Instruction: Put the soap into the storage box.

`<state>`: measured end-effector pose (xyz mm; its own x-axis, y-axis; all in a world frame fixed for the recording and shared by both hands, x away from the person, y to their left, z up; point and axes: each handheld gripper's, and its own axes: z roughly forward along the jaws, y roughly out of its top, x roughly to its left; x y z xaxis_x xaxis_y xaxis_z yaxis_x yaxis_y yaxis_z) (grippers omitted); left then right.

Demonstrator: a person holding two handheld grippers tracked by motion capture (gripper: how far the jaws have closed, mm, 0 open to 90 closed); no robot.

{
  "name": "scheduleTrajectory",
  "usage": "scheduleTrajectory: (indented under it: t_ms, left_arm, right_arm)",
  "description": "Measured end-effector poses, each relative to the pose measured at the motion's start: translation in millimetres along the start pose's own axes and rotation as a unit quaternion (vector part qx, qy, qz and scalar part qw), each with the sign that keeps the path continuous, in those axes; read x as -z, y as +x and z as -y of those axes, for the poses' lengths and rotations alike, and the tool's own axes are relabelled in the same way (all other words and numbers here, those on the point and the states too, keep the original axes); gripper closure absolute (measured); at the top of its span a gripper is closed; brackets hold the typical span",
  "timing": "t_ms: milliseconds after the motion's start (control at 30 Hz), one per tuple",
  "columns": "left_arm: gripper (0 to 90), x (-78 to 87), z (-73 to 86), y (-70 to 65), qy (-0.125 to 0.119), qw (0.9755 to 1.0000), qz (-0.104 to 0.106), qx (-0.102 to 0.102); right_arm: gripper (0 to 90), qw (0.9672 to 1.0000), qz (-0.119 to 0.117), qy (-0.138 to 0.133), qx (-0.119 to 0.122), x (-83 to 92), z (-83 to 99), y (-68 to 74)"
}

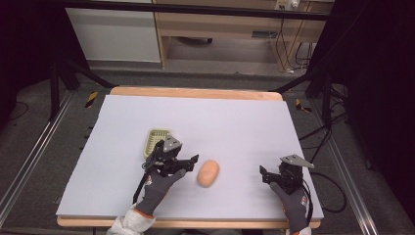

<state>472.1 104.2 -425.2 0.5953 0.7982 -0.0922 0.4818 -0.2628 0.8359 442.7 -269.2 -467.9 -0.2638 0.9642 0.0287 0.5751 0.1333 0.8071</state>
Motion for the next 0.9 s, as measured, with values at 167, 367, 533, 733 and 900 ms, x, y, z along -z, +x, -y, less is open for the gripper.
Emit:
scheduleTrajectory:
  t_ms: [167, 367, 533, 733, 900]
  left_arm:
    - [25.0, -5.1, 1.6, -5.7, 0.008, 1.0000, 0.002, -0.006]
    - [24.9, -11.2, 3.4, -13.9, 0.016, 0.9997, 0.006, -0.016]
    - [24.7, -14.6, 4.4, -18.6, 0.021, 0.9996, 0.009, -0.019]
    - [24.6, -18.6, 5.3, -22.7, 0.025, 0.9994, 0.012, -0.021]
    - [24.6, -23.8, 6.0, -27.5, 0.029, 0.9992, 0.017, -0.021]
  right_arm:
    - [11.0, 1.0000, 0.001, 0.002, 0.001, -0.7, -0.1, 0.7]
    - [11.0, 1.0000, 0.001, 0.003, 0.002, -0.6, -0.3, 1.6]
    - [11.0, 1.0000, 0.000, 0.002, 0.001, -0.1, -0.4, 2.0]
    - [11.0, 1.0000, 0.001, 0.002, 0.002, -0.5, -0.3, 1.9]
    - [11.0, 1.0000, 0.001, 0.003, 0.003, -0.6, -0.3, 1.8]
